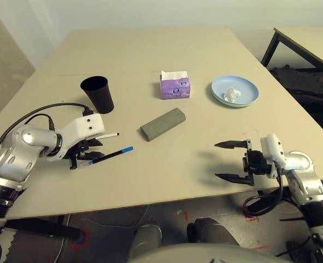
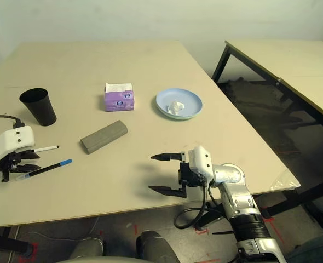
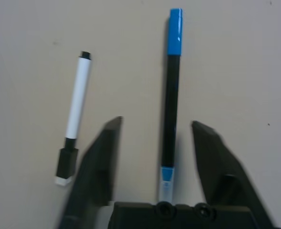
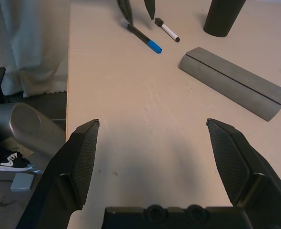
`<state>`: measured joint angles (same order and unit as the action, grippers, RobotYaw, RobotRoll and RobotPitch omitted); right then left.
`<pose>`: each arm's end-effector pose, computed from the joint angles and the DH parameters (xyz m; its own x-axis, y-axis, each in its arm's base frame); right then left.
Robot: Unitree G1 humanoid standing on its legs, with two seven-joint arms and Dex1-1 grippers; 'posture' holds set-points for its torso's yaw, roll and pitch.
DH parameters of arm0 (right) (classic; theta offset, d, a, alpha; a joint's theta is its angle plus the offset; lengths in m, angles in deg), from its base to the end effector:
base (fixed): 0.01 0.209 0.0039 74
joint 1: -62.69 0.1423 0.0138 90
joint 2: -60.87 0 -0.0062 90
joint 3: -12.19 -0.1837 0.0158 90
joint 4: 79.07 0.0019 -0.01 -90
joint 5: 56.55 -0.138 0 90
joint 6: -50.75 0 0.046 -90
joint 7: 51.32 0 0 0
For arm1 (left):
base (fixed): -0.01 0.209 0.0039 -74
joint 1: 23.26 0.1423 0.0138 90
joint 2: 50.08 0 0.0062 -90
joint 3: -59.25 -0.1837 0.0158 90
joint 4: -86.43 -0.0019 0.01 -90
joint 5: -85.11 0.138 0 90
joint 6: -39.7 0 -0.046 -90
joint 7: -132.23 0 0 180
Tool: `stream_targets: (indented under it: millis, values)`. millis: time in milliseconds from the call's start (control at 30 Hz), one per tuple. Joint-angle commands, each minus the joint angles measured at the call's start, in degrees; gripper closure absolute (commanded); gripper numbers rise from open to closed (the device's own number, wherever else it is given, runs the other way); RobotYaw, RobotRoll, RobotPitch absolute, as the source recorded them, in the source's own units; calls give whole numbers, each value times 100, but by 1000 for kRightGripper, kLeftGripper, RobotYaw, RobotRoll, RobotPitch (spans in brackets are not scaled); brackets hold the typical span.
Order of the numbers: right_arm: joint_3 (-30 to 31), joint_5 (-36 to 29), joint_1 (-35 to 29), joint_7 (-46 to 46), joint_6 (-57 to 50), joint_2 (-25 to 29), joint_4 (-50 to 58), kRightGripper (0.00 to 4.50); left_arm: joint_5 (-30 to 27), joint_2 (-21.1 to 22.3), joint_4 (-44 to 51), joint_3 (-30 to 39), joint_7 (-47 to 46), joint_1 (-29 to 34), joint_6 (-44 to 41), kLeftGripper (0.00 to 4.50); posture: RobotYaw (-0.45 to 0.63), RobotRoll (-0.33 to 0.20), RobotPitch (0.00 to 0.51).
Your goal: Organize and tidy the items on the table.
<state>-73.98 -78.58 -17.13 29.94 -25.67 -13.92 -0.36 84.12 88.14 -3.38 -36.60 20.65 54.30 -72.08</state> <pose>0.2357 -0.2430 0.0833 0.1402 0.9809 -0.1346 -0.9688 0.1078 -0.2233 0.2302 0.3118 0.1767 0.4110 -0.3308 -0.8495 0.8824 0.3784 0.2796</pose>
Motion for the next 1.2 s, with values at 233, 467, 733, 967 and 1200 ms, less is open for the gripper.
stream_targets:
  millis: [233, 467, 733, 967, 1200]
  values:
    - [88, 63, -21, 9, 65, 37, 35, 0, 398, -458, -393, -367, -297, -288, 188, 32, 8, 0, 31]
    - [89, 60, -58, -31, 62, 48, 101, 0, 507, -770, -716, -397, -419, -319, 328, 1613, 1, 0, 28]
    - [86, 37, -56, -91, 15, 42, 192, 0, 491, -777, -643, -352, -410, -64, 374, 4399, 10, 0, 21]
    - [105, 31, -28, -78, -1, 48, 198, 0, 304, -670, -536, -144, -341, -68, 296, 4422, 14, 0, 22]
    - [44, -46, 28, -153, -172, 70, 222, 0, -655, -693, -326, 810, -297, -311, -417, 4422, 17, 0, 31]
